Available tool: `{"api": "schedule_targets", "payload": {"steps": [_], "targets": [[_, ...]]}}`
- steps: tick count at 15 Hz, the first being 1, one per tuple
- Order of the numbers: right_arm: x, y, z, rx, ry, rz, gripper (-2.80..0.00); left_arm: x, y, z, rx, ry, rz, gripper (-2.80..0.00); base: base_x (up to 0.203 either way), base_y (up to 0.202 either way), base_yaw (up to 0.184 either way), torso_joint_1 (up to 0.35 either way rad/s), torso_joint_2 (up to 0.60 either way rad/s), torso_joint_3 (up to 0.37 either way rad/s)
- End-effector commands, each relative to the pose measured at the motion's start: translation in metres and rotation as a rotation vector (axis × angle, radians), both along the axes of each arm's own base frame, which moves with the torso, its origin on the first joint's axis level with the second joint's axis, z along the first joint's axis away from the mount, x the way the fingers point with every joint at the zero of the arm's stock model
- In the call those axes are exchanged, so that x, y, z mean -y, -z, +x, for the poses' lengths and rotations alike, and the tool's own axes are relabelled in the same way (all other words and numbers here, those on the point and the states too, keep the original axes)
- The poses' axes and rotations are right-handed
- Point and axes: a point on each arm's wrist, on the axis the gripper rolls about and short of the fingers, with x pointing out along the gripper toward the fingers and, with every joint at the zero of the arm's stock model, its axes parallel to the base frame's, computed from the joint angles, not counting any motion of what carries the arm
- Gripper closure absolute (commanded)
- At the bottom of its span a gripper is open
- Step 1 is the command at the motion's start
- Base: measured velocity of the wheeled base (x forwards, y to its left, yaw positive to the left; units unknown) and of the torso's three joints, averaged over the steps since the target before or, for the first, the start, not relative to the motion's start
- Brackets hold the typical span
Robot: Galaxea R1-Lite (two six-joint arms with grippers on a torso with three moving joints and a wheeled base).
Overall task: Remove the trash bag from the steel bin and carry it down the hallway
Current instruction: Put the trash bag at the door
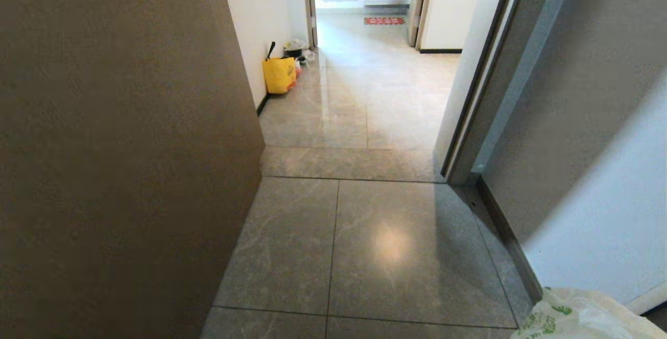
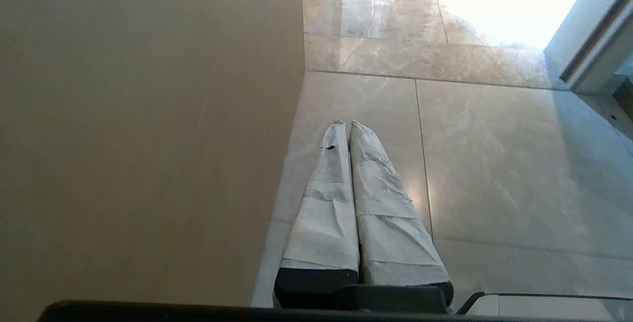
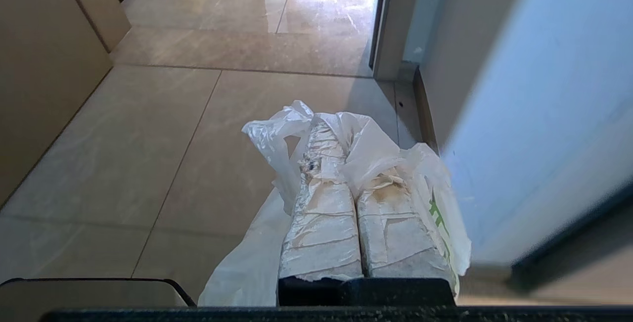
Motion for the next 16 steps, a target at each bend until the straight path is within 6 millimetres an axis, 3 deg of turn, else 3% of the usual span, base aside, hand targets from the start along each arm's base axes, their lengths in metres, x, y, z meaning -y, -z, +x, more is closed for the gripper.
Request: {"api": "schedule_targets", "payload": {"steps": [1,16], "targets": [[0.0000,-0.0001,0.0001,-0.001,-0.001,0.000,0.00,0.0000,0.0000,0.0000,0.000,0.000,-0.001,0.00,0.195,0.000,0.002,-0.002,0.00,0.002],[0.0000,-0.0001,0.0001,-0.001,0.000,0.000,0.00,0.0000,-0.0001,0.0000,0.001,0.000,-0.001,0.00,0.191,0.000,0.002,0.004,0.00,0.002]]}}
